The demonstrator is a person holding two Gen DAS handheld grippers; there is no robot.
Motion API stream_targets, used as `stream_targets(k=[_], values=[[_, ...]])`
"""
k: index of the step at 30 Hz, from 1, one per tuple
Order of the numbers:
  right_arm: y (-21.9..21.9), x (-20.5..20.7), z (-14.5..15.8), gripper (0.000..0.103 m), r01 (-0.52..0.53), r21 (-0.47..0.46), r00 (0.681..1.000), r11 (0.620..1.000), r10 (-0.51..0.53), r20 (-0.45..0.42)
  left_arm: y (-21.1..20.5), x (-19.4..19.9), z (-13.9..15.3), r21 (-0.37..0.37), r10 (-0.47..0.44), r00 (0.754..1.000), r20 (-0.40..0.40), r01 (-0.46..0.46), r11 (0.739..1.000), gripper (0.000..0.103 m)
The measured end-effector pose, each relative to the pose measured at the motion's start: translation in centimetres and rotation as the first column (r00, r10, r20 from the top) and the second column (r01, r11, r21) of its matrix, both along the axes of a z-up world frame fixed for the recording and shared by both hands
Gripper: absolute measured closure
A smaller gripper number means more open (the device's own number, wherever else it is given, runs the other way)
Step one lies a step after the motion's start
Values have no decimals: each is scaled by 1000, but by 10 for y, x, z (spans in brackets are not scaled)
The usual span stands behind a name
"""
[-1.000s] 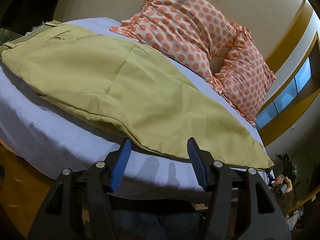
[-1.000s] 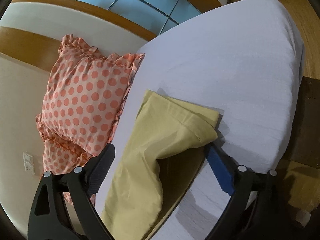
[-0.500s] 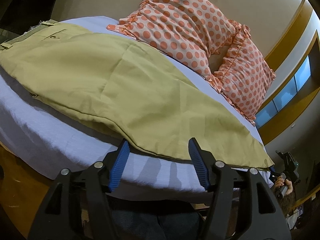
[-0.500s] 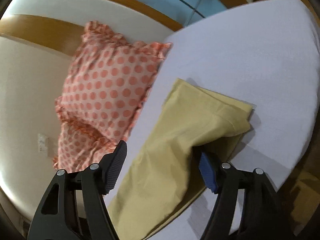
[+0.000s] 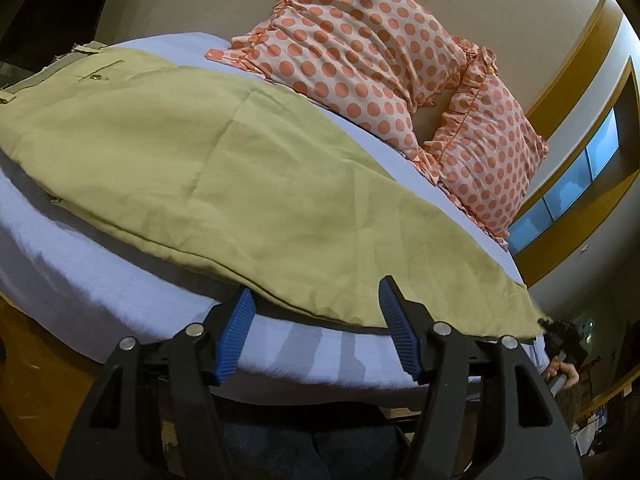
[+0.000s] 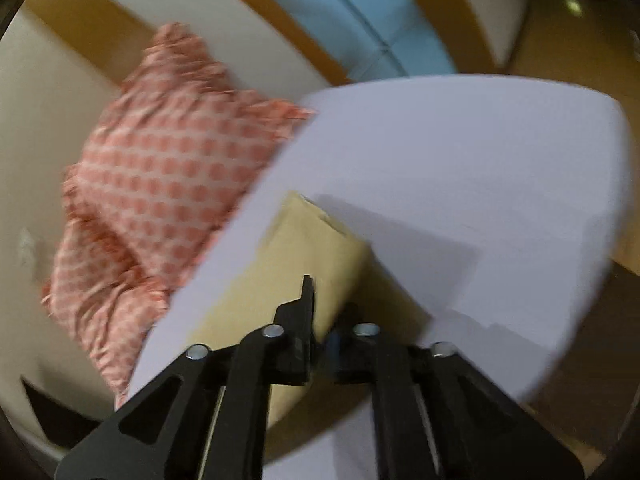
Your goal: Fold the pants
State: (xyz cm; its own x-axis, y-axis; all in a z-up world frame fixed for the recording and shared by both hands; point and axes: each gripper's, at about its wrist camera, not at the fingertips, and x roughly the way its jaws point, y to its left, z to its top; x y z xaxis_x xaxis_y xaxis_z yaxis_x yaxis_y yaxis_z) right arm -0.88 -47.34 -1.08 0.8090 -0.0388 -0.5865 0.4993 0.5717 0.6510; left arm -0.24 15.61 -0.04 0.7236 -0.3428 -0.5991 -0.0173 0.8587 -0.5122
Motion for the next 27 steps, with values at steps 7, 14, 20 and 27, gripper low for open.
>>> stream_targets(k=[7,14,20,27], values=[[-2,-21,-13,47,70,23,997,997,-71,27,-10,2,7,8,-34,999,19,34,999,39],[13,-9,-19,69,-47,93,992,995,36,118,-9,2,5,-3,-28,1000,14,28,1000,39],[14,-20,-17,72,53,43,991,998,-58,118,-6,1,5,-6,-27,999,20,28,1000,38],[25,-15,-17,74,46,-64,993,997,-38,109,-6,2,3,-10,-32,999,16,32,999,38]])
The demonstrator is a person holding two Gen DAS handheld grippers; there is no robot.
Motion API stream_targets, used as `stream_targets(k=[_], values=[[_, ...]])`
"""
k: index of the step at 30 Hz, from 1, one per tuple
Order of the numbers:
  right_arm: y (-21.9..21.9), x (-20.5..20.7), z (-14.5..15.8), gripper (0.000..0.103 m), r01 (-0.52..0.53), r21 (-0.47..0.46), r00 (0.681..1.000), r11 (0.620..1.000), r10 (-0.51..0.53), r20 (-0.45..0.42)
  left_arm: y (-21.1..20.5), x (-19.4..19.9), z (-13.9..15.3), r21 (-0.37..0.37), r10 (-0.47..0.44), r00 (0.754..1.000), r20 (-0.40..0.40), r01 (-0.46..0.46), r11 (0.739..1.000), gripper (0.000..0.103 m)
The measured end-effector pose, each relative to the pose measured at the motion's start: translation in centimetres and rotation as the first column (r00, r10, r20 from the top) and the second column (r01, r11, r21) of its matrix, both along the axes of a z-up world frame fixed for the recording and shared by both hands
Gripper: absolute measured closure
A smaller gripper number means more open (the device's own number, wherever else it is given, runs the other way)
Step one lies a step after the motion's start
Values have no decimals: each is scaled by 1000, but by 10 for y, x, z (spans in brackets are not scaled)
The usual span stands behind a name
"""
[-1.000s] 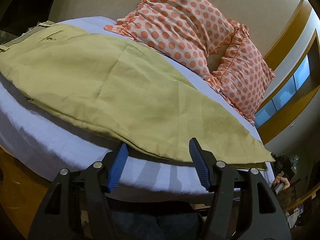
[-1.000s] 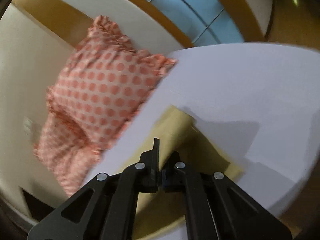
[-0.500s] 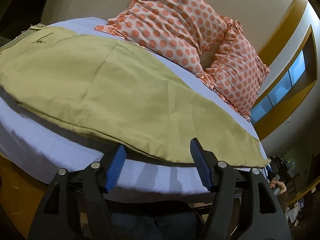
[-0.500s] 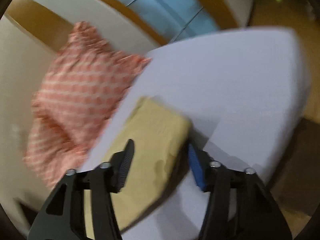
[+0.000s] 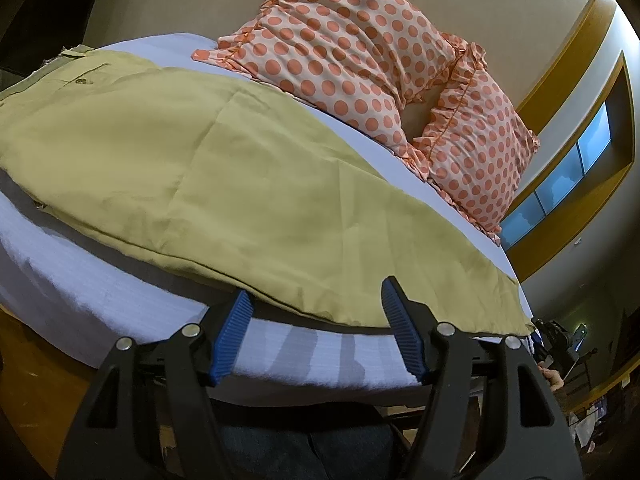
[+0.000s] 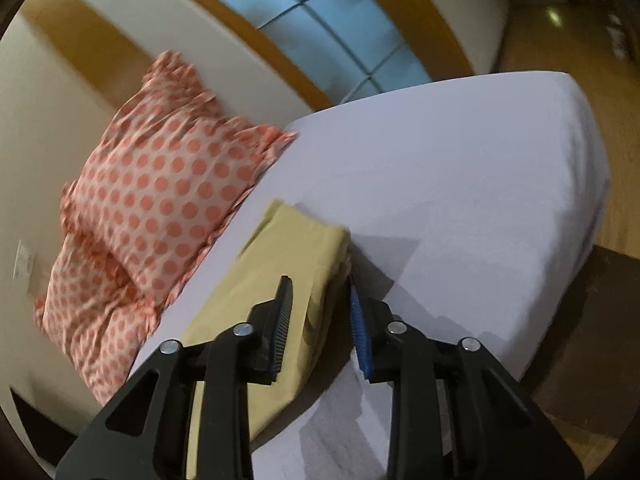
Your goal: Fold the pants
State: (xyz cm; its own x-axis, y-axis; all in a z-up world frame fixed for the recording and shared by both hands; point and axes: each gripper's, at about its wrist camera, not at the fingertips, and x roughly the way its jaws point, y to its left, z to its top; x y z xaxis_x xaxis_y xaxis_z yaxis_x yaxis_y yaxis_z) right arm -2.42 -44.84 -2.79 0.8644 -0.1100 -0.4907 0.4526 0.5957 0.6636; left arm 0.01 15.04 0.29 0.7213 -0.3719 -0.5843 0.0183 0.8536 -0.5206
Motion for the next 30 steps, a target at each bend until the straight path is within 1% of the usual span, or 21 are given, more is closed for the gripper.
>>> stream_targets(k=[2,3,4,5,6,11,14,17,19,21,22,23,24,25,26,28,29,30], values=[[8,4,-1,75,-52,-6,998,999,53,22,0,0,0,0,0,1000,1,0,1000,37],[14,7,-1,77,-70,-28,997,997,71,26,0,0,0,0,0,1000,1,0,1000,37],[18,8,-1,82,-82,-46,996,996,83,24,0,0,0,0,1,1000,0,-1,1000,37],[22,10,-3,93,-93,-56,995,994,95,19,0,0,0,1,1,1000,0,-1,1000,37],[24,12,-5,97,-104,-57,994,993,106,20,0,0,0,2,0,1000,0,0,1000,37],[32,9,-2,98,-115,-88,991,990,120,64,-1,1,1,1,9,1000,6,-9,1000,37],[43,10,7,98,-139,-132,986,981,149,69,-3,2,3,2,11,1000,11,-11,1000,37],[51,16,16,98,-169,-127,978,977,182,98,-2,2,5,2,11,1000,18,-11,1000,37],[64,23,30,98,-210,-134,964,968,228,136,-1,1,8,1,14,999,32,-14,1000,37],[85,34,47,98,-276,-142,938,951,299,176,2,1,12,3,23,999,44,-23,1000,37],[98,40,55,98,-317,-146,920,937,341,193,4,0,13,6,31,998,49,-31,999,37],[121,51,66,98,-383,-154,886,911,409,218,6,-1,15,7,39,998,54,-39,999,37],[138,57,72,98,-426,-159,862,891,453,228,9,-3,16,8,47,997,59,-47,999,37],[161,66,79,98,-485,-169,825,858,513,236,10,-5,17,8,53,997,62,-53,999,37],[194,78,85,98,-562,-177,770,808,589,245,13,-8,19,9,64,996,69,-65,998,37],[243,94,88,98,-666,-177,686,725,688,236,19,-16,22,21,86,993,80,-88,996,34],[270,102,86,98,-718,-167,637,675,735,231,23,-20,24,32,103,991,87,-106,994,31],[305,110,83,98,-782,-152,569,605,792,222,27,-25,25,39,117,989,92,-121,992,29]])
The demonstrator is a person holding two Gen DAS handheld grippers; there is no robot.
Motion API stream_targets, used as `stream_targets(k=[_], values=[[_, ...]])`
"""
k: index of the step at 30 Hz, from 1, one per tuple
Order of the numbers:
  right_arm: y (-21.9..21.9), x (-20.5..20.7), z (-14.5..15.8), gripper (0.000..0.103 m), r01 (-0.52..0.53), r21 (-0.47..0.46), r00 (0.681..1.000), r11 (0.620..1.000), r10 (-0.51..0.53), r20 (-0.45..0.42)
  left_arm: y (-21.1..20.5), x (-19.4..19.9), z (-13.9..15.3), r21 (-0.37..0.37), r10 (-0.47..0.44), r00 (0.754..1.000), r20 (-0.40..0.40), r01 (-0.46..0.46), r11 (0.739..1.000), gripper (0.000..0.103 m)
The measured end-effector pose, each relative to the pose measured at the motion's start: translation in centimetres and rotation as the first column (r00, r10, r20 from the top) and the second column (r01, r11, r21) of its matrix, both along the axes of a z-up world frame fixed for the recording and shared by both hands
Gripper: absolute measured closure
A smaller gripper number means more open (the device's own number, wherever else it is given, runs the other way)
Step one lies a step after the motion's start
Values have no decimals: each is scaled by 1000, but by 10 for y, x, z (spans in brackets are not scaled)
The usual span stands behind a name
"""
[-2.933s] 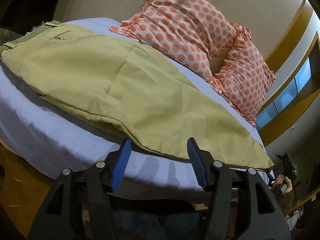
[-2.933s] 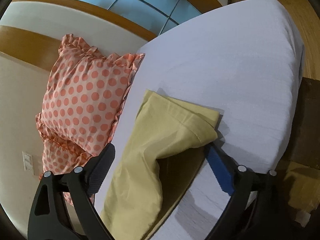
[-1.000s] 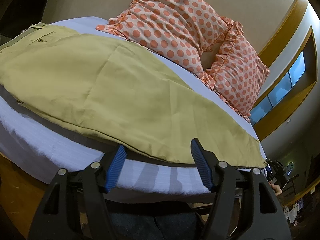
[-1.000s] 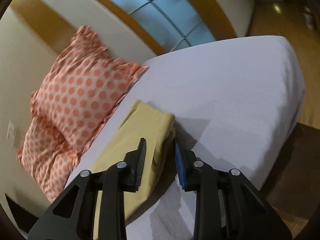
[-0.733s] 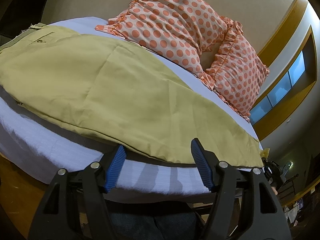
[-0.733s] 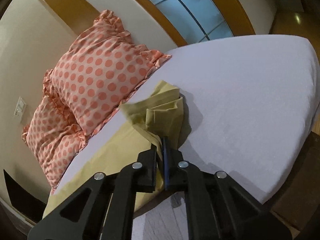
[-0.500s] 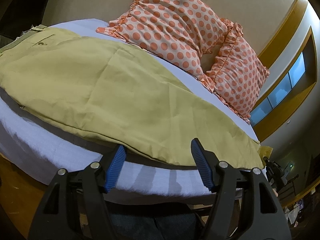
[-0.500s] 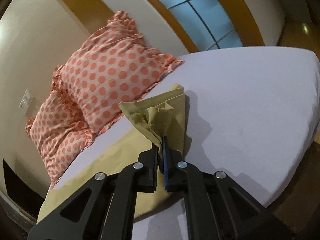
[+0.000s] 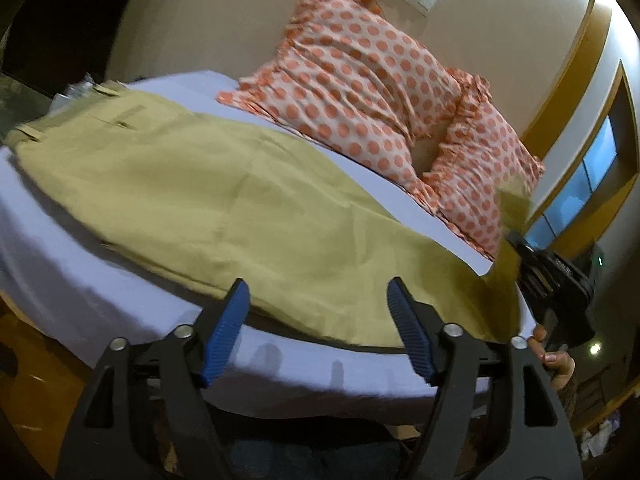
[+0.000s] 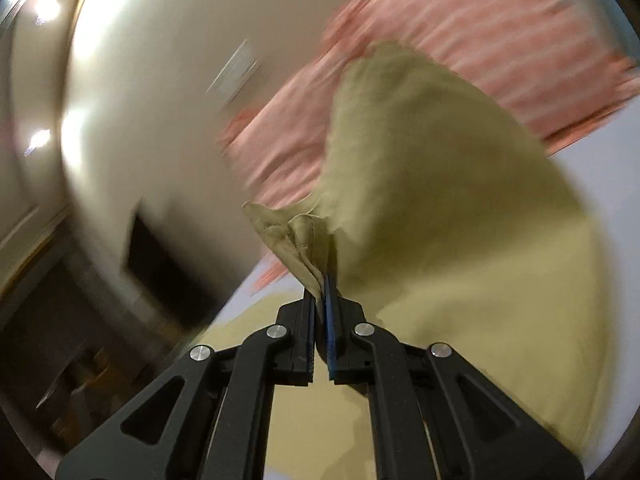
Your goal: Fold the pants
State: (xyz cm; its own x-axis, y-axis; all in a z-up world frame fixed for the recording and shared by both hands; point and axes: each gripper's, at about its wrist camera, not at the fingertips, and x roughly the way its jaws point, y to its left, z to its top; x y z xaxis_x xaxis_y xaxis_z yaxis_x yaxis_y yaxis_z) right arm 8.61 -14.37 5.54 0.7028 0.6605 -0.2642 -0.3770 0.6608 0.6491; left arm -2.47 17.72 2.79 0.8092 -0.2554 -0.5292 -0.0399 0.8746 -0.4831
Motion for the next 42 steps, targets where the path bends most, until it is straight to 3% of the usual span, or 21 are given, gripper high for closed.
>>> stream_targets(k=[3,5,7,9,10,15,20,25,30,33,42], values=[[93,12,-15,98,-207,-111,978,972,200,-66,16,-9,1,2,47,999,1,-47,999,25],[147,13,-33,92,-304,-277,950,911,269,-158,27,-12,-1,1,70,998,-7,-70,998,23],[160,9,-47,77,-336,-323,935,885,272,-228,41,-14,-5,3,99,995,-18,-99,995,23],[150,1,-49,30,-324,-283,939,903,269,-214,52,-14,-8,0,117,993,-27,-117,993,23],[140,-2,-48,24,-296,-269,949,916,249,-196,56,-12,-10,-2,123,992,-33,-123,992,23],[87,-17,-32,23,-130,-226,990,965,113,-86,65,-2,-18,-19,134,989,-54,-135,991,23],[52,-9,-33,22,-54,-169,992,984,34,-121,60,3,-23,-14,123,990,-70,-124,992,23],[65,-12,-37,22,-113,-206,989,972,90,-121,58,5,-25,-12,123,989,-78,-124,992,21],[87,-2,-54,21,-183,-247,968,952,130,-214,58,3,-24,-30,119,990,-75,-121,992,21],[87,-2,-55,20,-188,-248,968,950,137,-210,60,-1,-25,-41,119,990,-72,-123,992,21],[90,-2,-55,15,-186,-251,969,950,135,-207,69,3,-30,-168,93,993,-68,-104,980,20]])
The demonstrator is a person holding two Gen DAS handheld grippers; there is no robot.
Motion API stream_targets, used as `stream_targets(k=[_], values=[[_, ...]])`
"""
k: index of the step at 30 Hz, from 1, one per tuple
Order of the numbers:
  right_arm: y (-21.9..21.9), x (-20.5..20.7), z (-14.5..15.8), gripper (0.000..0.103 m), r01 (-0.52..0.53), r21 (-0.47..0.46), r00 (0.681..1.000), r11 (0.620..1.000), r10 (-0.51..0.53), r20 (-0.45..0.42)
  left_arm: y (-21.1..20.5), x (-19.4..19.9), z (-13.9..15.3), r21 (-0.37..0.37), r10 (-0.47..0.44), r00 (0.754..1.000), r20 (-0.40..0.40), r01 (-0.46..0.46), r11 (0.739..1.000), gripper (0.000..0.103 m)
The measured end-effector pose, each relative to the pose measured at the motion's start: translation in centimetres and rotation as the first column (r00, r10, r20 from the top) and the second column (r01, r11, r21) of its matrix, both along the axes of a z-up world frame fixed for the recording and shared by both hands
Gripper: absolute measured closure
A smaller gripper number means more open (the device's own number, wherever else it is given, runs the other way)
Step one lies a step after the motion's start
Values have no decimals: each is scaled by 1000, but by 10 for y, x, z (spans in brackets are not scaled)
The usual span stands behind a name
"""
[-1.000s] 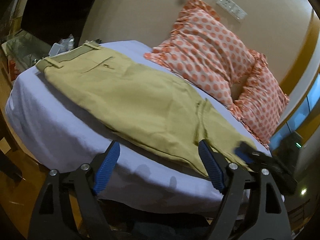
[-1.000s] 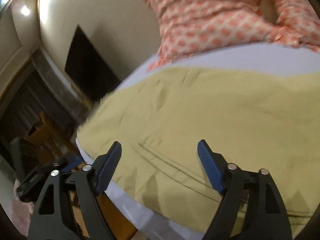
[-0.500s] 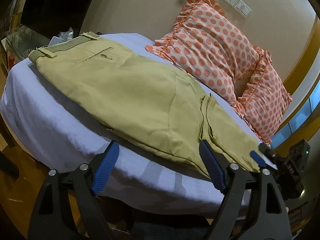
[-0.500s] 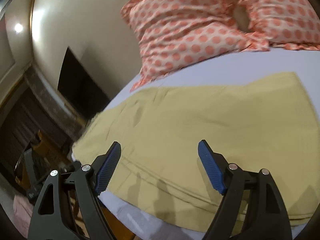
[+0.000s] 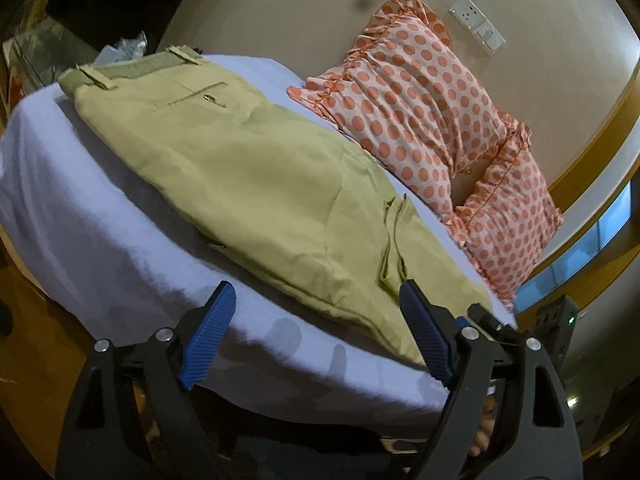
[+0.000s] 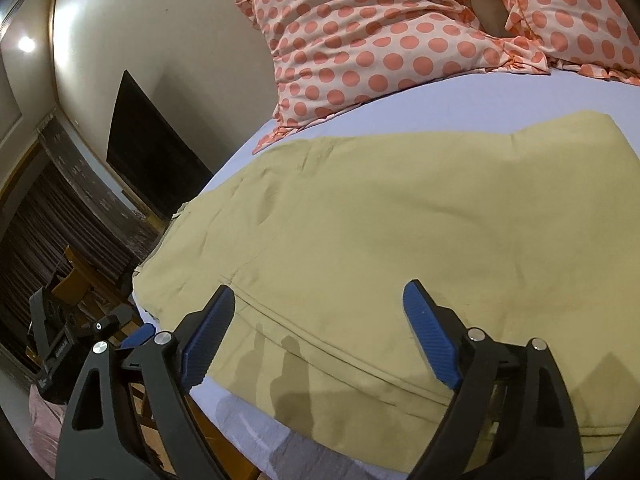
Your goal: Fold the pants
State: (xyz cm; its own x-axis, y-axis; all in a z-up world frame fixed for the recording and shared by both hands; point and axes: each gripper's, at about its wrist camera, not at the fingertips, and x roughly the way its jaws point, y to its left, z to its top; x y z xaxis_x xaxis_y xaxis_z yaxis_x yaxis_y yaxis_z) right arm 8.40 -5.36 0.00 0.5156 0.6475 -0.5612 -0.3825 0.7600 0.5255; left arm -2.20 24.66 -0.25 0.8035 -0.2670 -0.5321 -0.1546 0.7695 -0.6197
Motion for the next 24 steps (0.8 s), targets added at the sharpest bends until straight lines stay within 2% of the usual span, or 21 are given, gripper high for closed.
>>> stream_targets(k=[4,9,13,16,18,20,21,22,24], values=[[-1,1,0,15,2,9,1000,1000,-2,-6,16,16,-2,-94,10,1000,1,-10,996,20],[0,0,-1,14,4,11,1000,1000,-4,-1,39,31,-8,-240,27,1000,-9,-28,970,20],[0,0,-1,14,3,14,1000,1000,-3,5,53,38,-9,-301,48,998,-33,-56,952,24],[0,0,-1,14,-2,15,1000,1000,2,11,63,43,-7,-307,78,996,-51,-90,947,30],[-1,0,-1,14,-3,16,1000,1000,3,15,68,44,-3,-258,135,989,-68,-148,955,37],[-1,0,-1,14,-8,16,1000,1000,8,18,75,43,-1,-228,173,983,-54,-181,957,40],[-1,-1,-2,14,-9,17,1000,1000,8,20,79,43,-1,-202,194,979,-57,-202,958,49],[0,-1,-2,14,-9,16,1000,1000,9,23,83,45,-2,-195,206,977,-57,-214,957,52],[0,-1,-2,14,-9,15,1000,1000,8,27,92,48,-6,-210,227,971,-76,-238,948,64]])
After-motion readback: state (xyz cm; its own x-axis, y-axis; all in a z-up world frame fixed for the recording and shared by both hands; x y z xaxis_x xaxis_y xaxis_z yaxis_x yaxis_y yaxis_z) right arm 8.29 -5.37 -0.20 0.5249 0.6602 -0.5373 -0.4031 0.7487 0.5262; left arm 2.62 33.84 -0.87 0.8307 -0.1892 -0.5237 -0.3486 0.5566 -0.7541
